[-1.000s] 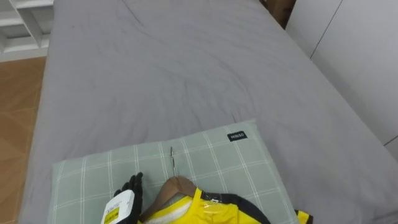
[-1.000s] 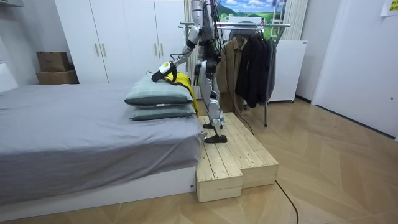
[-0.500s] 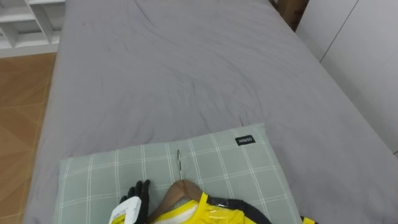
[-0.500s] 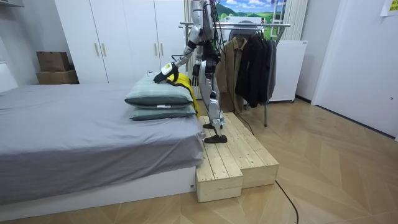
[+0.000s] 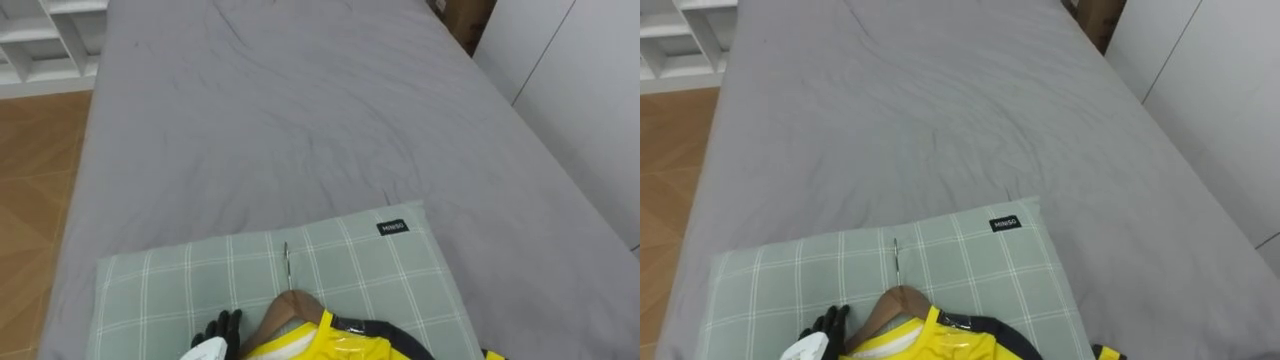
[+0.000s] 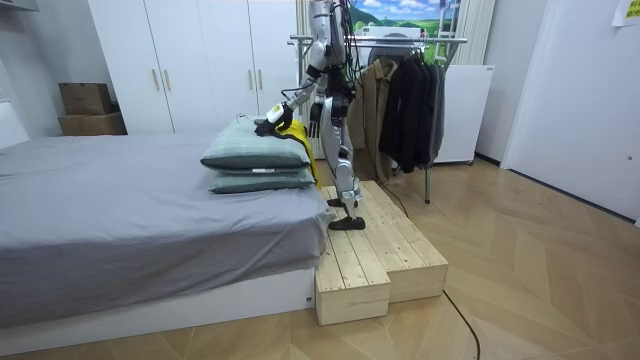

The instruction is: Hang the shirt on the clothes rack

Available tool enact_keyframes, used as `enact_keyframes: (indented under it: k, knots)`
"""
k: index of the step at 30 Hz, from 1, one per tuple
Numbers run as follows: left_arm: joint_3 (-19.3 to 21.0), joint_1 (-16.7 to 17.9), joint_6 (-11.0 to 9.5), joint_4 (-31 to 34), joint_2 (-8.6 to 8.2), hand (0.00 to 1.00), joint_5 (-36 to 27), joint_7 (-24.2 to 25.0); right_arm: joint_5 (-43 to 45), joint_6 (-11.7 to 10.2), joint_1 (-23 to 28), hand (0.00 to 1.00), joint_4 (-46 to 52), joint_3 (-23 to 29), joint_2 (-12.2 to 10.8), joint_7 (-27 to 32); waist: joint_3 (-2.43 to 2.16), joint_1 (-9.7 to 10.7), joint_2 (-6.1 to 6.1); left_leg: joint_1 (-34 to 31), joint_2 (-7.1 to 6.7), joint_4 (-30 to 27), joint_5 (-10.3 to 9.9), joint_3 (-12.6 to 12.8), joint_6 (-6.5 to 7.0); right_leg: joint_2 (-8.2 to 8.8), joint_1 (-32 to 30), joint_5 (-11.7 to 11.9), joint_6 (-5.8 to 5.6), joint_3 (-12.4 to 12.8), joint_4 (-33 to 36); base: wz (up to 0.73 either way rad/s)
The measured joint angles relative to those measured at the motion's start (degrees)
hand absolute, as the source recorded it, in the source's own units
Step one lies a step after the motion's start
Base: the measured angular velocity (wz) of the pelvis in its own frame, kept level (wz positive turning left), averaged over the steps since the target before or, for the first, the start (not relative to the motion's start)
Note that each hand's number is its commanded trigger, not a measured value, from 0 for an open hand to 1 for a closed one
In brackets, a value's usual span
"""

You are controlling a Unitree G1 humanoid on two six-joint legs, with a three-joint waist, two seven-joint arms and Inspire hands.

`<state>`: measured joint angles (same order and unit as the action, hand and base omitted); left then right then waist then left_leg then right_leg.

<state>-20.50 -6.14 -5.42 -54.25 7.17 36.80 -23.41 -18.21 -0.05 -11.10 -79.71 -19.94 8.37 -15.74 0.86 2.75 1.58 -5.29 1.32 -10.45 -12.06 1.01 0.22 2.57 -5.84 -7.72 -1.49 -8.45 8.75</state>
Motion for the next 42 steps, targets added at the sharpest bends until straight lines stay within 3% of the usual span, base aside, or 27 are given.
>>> enact_keyframes:
  k: [11,16,22,26,28,33,37,39,42]
  knots:
    - [-0.12,-0.03,0.46,-1.01,-0.01,0.0,-0.06,3.93,2.02,0.1,0.48,0.0,-0.09,-0.01,0.16,-0.29,-0.53,0.16,-0.8,0.04,-0.04,-0.07,0.19,0.14,-0.02,0.05,0.02,0.0,0.0,-0.01,0.09,0.0]
    - [-0.12,-0.03,0.52,-1.03,0.02,0.0,-0.08,4.3,2.89,0.11,0.52,0.0,-0.1,-0.04,0.16,-0.6,-0.52,0.15,-0.79,0.07,-0.05,-0.06,0.23,0.2,-0.02,0.08,0.02,0.0,0.0,-0.01,0.1,0.0]
    - [-0.12,-0.04,0.51,-0.93,0.23,0.0,-0.15,4.19,2.79,0.14,0.63,0.0,-0.1,-0.13,0.12,-0.13,-0.34,0.23,-0.54,0.08,-0.07,-0.01,0.26,0.18,0.0,0.09,0.11,0.0,0.0,0.01,0.06,0.0]
    - [0.32,-0.72,-0.01,-2.75,0.27,0.0,-0.18,2.56,2.47,0.16,0.54,0.0,-0.13,-0.08,0.08,0.44,0.18,-0.15,-0.02,0.48,-0.07,0.01,0.28,0.2,-0.01,0.07,0.63,0.0,0.0,-0.01,-0.17,0.0]
    - [0.32,-1.04,-0.15,-3.49,0.09,0.0,-0.43,1.6,2.19,0.2,0.55,0.0,-0.16,-0.12,0.09,0.66,0.23,-0.16,0.05,0.66,-0.07,0.04,0.27,0.21,-0.01,0.08,0.77,0.0,0.0,-0.01,-0.17,0.0]
    - [2.55,-1.79,-2.17,-6.5,-0.79,0.0,-1.31,-0.38,2.25,0.18,0.57,0.0,-0.16,-0.12,0.02,0.65,0.23,-0.3,0.14,0.66,-0.06,0.03,0.27,0.35,-0.01,0.0,0.69,0.0,0.0,0.23,-0.15,-0.02]
    - [2.55,-2.52,-2.58,-8.39,-1.55,0.0,-3.47,-2.63,2.06,0.24,0.59,0.0,-0.4,-0.57,-0.07,0.67,-0.02,-1.12,0.59,0.66,0.03,0.02,0.33,0.85,-0.11,-0.06,0.44,0.0,0.0,0.53,-0.09,-0.06]
    - [2.64,-3.24,-2.6,-9.56,-1.56,0.0,-5.18,-3.53,1.76,0.31,0.56,0.0,-0.39,-1.39,-0.48,0.67,-0.57,-1.36,1.49,0.51,0.1,0.02,0.44,0.95,-0.25,-0.12,0.13,0.0,0.01,0.53,-0.01,-0.04]
    - [4.57,-3.65,-2.88,-10.31,-1.57,0.0,-6.02,-4.02,1.73,0.72,0.36,0.0,-0.5,-1.29,-1.11,0.96,-0.77,-1.48,2.52,0.57,0.25,-0.04,0.51,1.26,-0.34,-0.22,0.1,0.11,0.18,0.6,0.0,-0.05]
